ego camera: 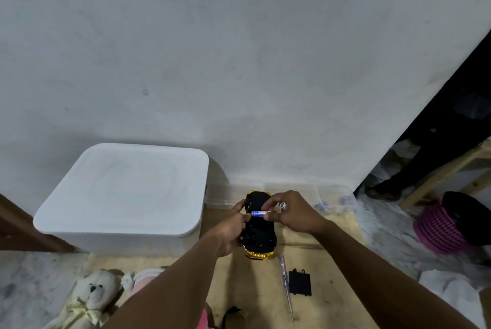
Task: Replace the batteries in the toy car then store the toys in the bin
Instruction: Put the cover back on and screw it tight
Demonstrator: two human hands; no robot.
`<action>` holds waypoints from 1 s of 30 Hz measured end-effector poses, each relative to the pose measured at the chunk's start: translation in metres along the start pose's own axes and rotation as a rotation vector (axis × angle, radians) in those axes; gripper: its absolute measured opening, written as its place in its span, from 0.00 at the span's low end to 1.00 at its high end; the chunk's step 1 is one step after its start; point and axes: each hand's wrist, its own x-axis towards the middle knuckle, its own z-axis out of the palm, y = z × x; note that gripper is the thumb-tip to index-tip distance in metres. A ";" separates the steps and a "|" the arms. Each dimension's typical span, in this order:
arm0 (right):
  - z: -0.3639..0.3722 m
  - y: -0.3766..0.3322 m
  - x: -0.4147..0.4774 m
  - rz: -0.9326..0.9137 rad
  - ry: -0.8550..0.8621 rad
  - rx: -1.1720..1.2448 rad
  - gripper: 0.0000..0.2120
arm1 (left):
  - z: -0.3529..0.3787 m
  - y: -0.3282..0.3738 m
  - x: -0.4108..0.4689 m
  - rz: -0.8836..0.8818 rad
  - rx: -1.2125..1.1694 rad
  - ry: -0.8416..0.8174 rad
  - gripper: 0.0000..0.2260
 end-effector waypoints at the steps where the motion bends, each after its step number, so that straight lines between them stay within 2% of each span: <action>1: 0.003 0.001 0.000 -0.004 0.021 -0.022 0.08 | 0.001 0.000 0.000 0.001 0.003 0.003 0.23; 6: 0.013 0.004 -0.003 -0.017 0.102 -0.127 0.09 | -0.001 -0.001 -0.002 0.009 -0.012 0.008 0.22; 11: 0.023 0.010 -0.005 0.165 0.351 0.166 0.13 | -0.002 0.004 -0.001 0.018 -0.034 0.020 0.24; 16: 0.023 0.007 -0.008 0.202 0.294 0.475 0.10 | 0.001 0.008 0.002 0.034 -0.037 0.035 0.24; 18: 0.021 0.005 -0.010 0.269 0.288 0.512 0.09 | 0.001 0.007 0.002 0.027 -0.038 0.040 0.24; 23: 0.019 0.010 -0.005 0.477 0.187 0.617 0.15 | 0.003 0.004 0.004 0.030 -0.030 0.037 0.24; 26: 0.017 0.007 -0.003 0.491 0.137 0.610 0.14 | 0.003 0.005 0.005 0.043 -0.021 0.044 0.25; 30: 0.011 -0.001 0.002 0.468 0.166 0.471 0.15 | 0.001 0.007 0.003 0.069 -0.028 0.061 0.27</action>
